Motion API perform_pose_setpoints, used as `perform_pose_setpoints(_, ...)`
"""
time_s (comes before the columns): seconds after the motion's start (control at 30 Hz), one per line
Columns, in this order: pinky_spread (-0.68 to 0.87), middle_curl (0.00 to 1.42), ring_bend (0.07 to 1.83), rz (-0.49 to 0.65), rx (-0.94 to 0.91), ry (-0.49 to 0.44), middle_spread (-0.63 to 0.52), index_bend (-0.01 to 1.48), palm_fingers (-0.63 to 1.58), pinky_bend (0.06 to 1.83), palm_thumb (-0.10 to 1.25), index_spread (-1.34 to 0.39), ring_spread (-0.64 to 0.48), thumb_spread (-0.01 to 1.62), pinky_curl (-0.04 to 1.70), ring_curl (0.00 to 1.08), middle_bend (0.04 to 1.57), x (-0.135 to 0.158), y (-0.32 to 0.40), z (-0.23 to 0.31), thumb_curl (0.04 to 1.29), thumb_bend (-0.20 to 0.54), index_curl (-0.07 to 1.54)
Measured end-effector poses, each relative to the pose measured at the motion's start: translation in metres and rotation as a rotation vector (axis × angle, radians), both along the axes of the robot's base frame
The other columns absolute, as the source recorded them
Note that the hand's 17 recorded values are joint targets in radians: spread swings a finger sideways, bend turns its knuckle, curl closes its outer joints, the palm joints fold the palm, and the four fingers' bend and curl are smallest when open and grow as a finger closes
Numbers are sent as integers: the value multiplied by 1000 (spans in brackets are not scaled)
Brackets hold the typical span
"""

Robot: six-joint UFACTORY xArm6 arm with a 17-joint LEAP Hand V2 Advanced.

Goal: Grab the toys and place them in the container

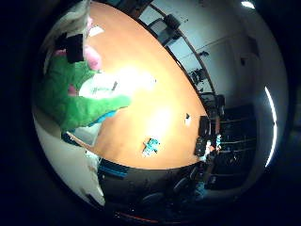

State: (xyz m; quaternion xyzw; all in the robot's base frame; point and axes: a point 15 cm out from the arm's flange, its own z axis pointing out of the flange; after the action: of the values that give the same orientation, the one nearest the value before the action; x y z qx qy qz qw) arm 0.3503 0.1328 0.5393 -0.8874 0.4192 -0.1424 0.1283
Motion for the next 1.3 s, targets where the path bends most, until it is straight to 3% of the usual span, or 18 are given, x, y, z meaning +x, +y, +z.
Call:
perform_pose_setpoints(0.27,-344,951,1284,23,41,6,-187,968,1068,1004,972,-290,-250,610,951,759,1189,14,21,-10,878,-22,959)
perform_pose_setpoints(0.43,-346,938,1280,13,26,54,-191,919,1085,1042,922,-304,-250,826,947,754,1147,19,20,-51,810,-22,954)
perform_pose_setpoints(0.53,-384,878,1228,11,37,62,-194,795,1093,962,853,-323,-245,978,883,701,1118,20,21,-59,713,-31,902)
perform_pose_setpoints(0.63,-461,793,1158,15,27,73,-232,537,884,907,757,-377,-279,1053,821,642,1000,19,16,-61,617,-35,822)
perform_pose_setpoints(0.67,-464,755,1137,16,24,76,-253,459,725,899,727,-419,-301,1074,812,626,909,19,15,-62,578,-34,789)
perform_pose_setpoints(0.73,-391,696,1046,29,18,80,-289,383,519,830,689,-497,-318,1102,792,570,801,18,15,-63,511,-30,708)
perform_pose_setpoints(0.83,-146,628,949,44,9,87,-276,391,318,647,661,-535,-297,1103,754,510,696,16,14,-65,450,-27,642)
perform_pose_setpoints(0.97,190,548,837,68,-6,110,-238,371,273,521,640,-523,-239,1091,674,440,596,12,13,-73,394,-25,565)
perform_pose_setpoints(1.03,284,515,792,71,-14,132,-214,346,267,501,626,-511,-207,1089,640,412,545,9,12,-84,377,-28,533)
perform_pose_setpoints(1.3,427,422,675,77,-30,165,-179,236,332,425,625,-486,-147,1072,536,326,420,-7,-1,-106,337,-23,435)
